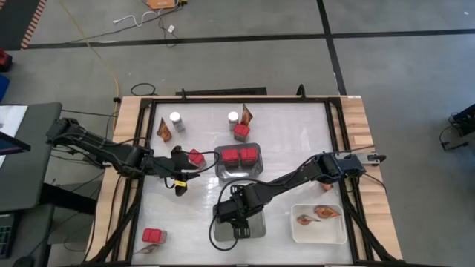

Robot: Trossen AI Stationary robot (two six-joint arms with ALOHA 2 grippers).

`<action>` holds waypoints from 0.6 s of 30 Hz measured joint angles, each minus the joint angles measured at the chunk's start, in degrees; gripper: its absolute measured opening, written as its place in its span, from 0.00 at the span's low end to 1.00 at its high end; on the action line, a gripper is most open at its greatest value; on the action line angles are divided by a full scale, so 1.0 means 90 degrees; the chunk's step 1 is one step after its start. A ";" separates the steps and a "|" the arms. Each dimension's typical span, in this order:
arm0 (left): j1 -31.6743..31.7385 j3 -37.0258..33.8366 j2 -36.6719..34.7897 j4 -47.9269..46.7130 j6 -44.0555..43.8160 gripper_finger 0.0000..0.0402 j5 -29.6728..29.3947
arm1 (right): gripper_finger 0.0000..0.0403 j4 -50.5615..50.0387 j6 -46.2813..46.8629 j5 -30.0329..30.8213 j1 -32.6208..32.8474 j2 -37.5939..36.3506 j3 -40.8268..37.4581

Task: Sort spices by type
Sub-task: Put the white seasoning bottle into the gray bin

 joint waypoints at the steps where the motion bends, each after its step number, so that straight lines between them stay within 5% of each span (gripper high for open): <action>1: 0.0000 0.0000 0.0000 0.0000 0.0000 0.31 0.0000 | 0.64 0.0002 0.0001 0.0001 0.0000 0.0000 0.0000; 10: -0.0002 0.0000 0.0000 0.0002 0.0000 0.31 0.0002 | 0.80 0.0000 0.0002 0.0006 -0.0016 0.0002 0.0000; 18: 0.0000 0.0000 0.0000 0.0002 0.0000 0.31 0.0001 | 0.82 -0.0017 0.0366 0.0009 -0.0115 0.0000 0.0000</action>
